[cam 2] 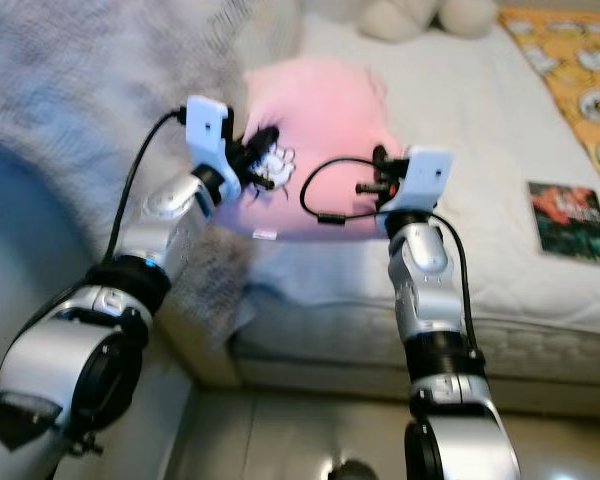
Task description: Clean up the room
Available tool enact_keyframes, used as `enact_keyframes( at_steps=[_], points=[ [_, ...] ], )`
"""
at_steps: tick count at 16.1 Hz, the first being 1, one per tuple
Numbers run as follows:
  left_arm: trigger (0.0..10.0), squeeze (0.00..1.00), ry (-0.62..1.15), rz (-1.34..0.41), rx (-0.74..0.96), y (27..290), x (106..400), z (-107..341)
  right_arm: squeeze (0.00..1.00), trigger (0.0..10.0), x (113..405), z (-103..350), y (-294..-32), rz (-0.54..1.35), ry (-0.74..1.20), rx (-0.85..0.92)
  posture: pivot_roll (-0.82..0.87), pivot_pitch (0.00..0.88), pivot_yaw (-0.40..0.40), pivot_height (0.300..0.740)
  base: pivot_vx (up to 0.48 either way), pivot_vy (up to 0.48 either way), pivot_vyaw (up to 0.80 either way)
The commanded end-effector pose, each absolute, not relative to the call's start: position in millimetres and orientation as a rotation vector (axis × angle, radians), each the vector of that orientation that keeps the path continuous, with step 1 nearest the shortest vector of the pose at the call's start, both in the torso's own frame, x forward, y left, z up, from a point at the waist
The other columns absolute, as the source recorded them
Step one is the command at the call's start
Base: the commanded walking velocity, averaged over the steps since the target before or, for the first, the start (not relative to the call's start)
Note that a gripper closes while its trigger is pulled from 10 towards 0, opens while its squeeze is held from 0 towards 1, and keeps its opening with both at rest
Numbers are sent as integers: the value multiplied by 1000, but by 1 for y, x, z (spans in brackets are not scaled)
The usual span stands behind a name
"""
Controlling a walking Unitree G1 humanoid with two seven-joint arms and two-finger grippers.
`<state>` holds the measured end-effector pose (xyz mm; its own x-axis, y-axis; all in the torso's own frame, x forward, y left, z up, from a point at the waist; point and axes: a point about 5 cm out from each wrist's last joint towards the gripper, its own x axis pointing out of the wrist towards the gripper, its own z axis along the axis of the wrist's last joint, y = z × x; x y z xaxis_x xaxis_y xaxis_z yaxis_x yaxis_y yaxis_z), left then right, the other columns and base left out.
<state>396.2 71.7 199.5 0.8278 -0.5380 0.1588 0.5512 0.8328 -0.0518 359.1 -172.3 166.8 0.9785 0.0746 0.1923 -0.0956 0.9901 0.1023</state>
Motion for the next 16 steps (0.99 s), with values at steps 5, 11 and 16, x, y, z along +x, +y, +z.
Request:
enact_keyframes(
  at_steps=[5, 11, 16],
  points=[
    [10000, 0, -217, -541, -126, 77, 401, 222, 0, 10000, 354, 166, -204, -58, -194, 119, -147, 0, 80, 740, 454, 0, -315],
    [10000, 0, -174, -483, -175, 83, 404, 217, 0, 10000, 356, 165, -202, -35, -171, 112, -146, 0, 79, 740, 191, 337, 0],
    [10000, 0, -159, -448, -126, 83, 406, 216, 0, 10000, 355, 162, -199, -13, -151, 107, -134, 0, 60, 740, 73, 443, 0]
  ],
)
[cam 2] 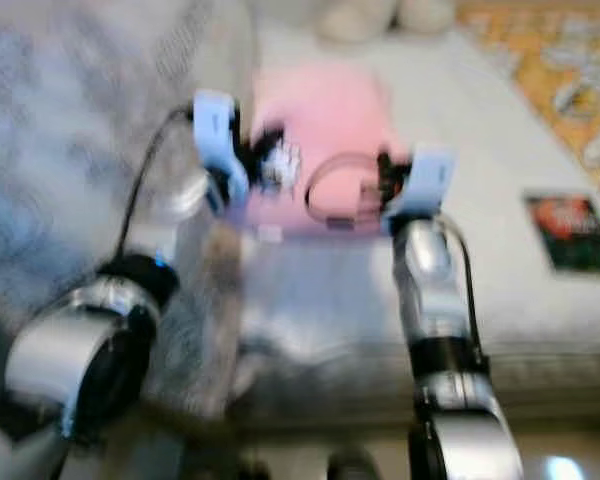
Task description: Clean up the room
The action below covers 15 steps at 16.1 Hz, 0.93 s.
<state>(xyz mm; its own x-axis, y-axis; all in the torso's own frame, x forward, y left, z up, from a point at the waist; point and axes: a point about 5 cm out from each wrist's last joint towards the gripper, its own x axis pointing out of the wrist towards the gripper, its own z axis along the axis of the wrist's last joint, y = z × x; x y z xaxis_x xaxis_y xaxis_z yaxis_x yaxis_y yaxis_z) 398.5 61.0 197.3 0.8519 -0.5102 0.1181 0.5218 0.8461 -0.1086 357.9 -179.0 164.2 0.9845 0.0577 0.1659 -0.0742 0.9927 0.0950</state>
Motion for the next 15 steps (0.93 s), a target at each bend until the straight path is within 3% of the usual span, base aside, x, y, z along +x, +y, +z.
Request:
enact_keyframes(
  at_steps=[1, 7, 12, 15],
  points=[
    [10000, 0, -161, -440, -112, 83, 406, 216, 0, 10000, 355, 162, -199, -12, -150, 108, -133, 0, 59, 740, 398, 266, 0],
    [10000, 0, -114, -373, -119, 79, 410, 216, 0, 10000, 361, 164, -202, 1, -128, 81, -129, 0, 60, 740, 0, 0, 0],
    [10000, 0, -191, -447, -121, 55, 400, 217, 0, 10000, 354, 163, -203, -13, -140, 86, -148, 0, 68, 740, 0, 0, 0],
    [10000, 0, -196, -463, -130, 51, 395, 209, 0, 10000, 350, 153, -198, -3, -113, 100, -137, 0, 59, 740, 87, -415, 0]
  ],
)
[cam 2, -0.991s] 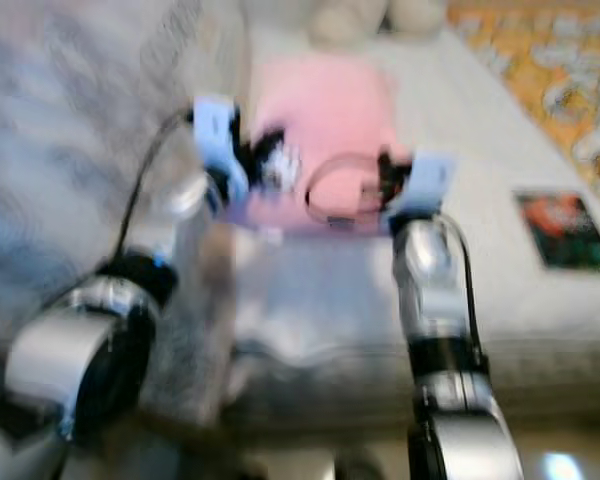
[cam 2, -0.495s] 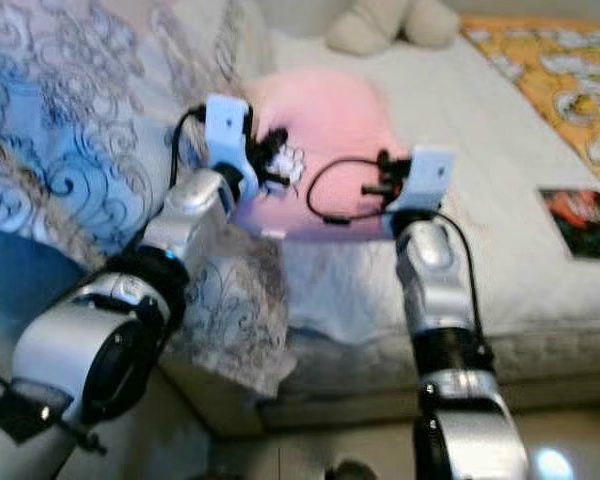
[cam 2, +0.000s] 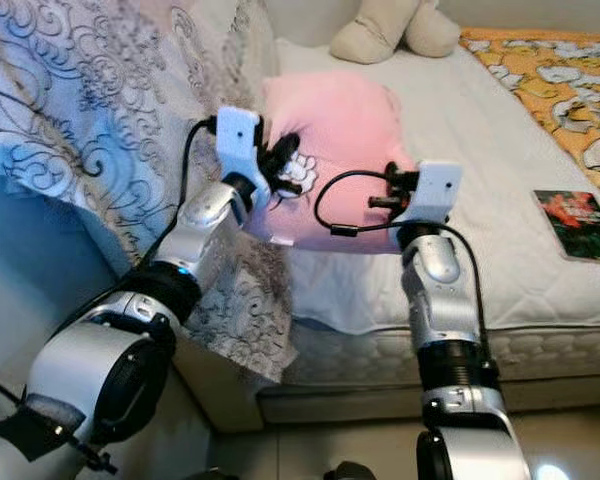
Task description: Clean up the room
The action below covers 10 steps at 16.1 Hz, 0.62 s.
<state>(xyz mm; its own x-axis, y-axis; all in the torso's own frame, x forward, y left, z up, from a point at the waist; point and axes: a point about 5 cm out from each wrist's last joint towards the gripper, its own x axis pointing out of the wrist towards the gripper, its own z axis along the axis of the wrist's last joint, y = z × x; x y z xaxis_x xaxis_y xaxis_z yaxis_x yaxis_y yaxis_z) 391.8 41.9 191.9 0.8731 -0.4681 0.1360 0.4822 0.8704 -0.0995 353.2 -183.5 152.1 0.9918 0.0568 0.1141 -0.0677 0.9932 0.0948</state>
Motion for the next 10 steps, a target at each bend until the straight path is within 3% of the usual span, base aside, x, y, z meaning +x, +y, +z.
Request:
enact_keyframes(
  at_steps=[1, 5, 9, 10],
  points=[
    [10000, 0, -187, -460, -125, 52, 396, 208, 0, 10000, 350, 153, -196, 6, -110, 101, -135, 0, 57, 740, 266, -398, 0],
    [10000, 0, -187, -442, -122, 56, 399, 212, 0, 10000, 353, 156, -193, 14, -119, 99, -139, 0, 64, 740, 339, -329, 0],
    [10000, 0, -182, -417, -134, 54, 400, 213, 0, 10000, 351, 158, -199, -3, -127, 95, -166, 0, 85, 740, 0, 0, 0],
    [10000, 0, -171, -413, -151, 54, 400, 213, 0, 10000, 350, 156, -200, 0, -119, 84, -170, 0, 85, 740, 472, 0, 0]
  ],
)
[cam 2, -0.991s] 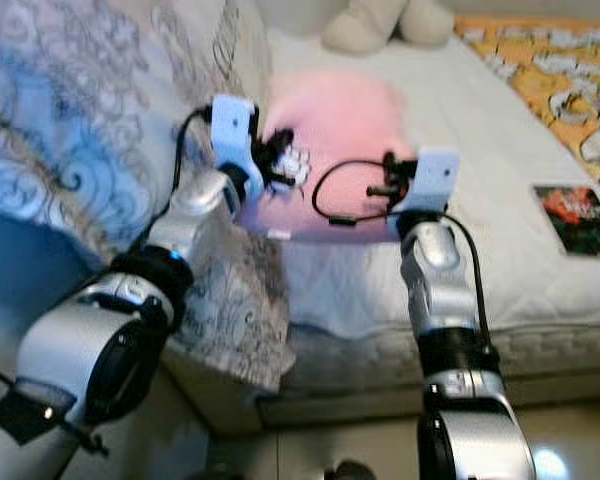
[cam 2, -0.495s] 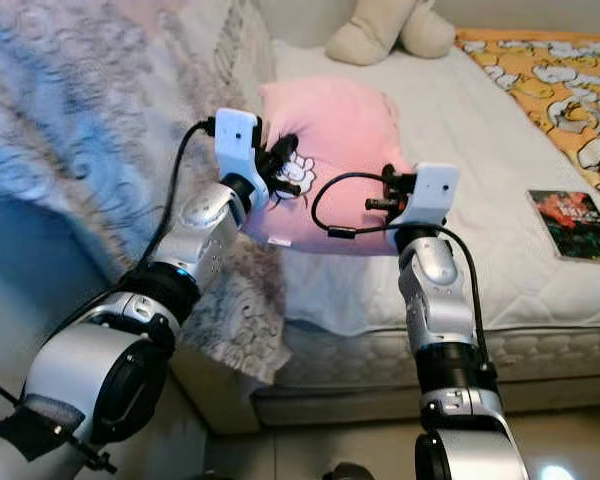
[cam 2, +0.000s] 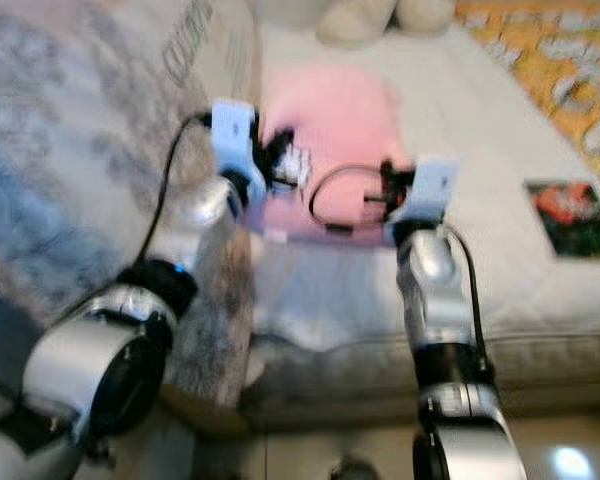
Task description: Clean up the room
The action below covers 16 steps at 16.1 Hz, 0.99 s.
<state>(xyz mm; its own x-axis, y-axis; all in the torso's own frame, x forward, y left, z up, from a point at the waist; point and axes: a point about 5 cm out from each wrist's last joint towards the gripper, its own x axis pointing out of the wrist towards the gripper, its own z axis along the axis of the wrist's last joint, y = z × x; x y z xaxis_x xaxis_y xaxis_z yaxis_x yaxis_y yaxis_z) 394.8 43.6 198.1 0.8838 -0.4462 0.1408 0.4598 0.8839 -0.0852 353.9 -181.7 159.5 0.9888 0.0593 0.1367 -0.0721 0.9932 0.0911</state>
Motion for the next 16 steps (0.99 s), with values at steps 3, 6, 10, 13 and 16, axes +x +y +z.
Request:
enact_keyframes(
  at_steps=[3, 6, 10, 13, 16],
  points=[
    [10000, 0, -137, -392, -172, 51, 401, 210, 0, 10000, 349, 155, -199, 28, -100, 50, -176, 0, 81, 740, 472, 0, 0],
    [10000, 0, -112, -374, -203, 46, 402, 211, 0, 10000, 359, 161, -204, 81, -65, 28, -176, 41, 67, 740, 472, 0, 0],
    [10000, 0, -64, -329, -208, 40, 404, 212, 0, 10000, 376, 167, -217, 129, -4, -49, -175, 120, 54, 740, 234, 0, 0],
    [10000, 0, -35, -242, -203, 45, 405, 205, 0, 10000, 386, 163, -221, 151, 75, -120, -178, 223, 39, 740, 0, 0, 0],
    [10000, 0, -22, -111, -201, 69, 410, 202, 0, 10000, 393, 164, -205, 213, 96, -194, -167, 285, 17, 740, 0, 0, 0]
  ],
)
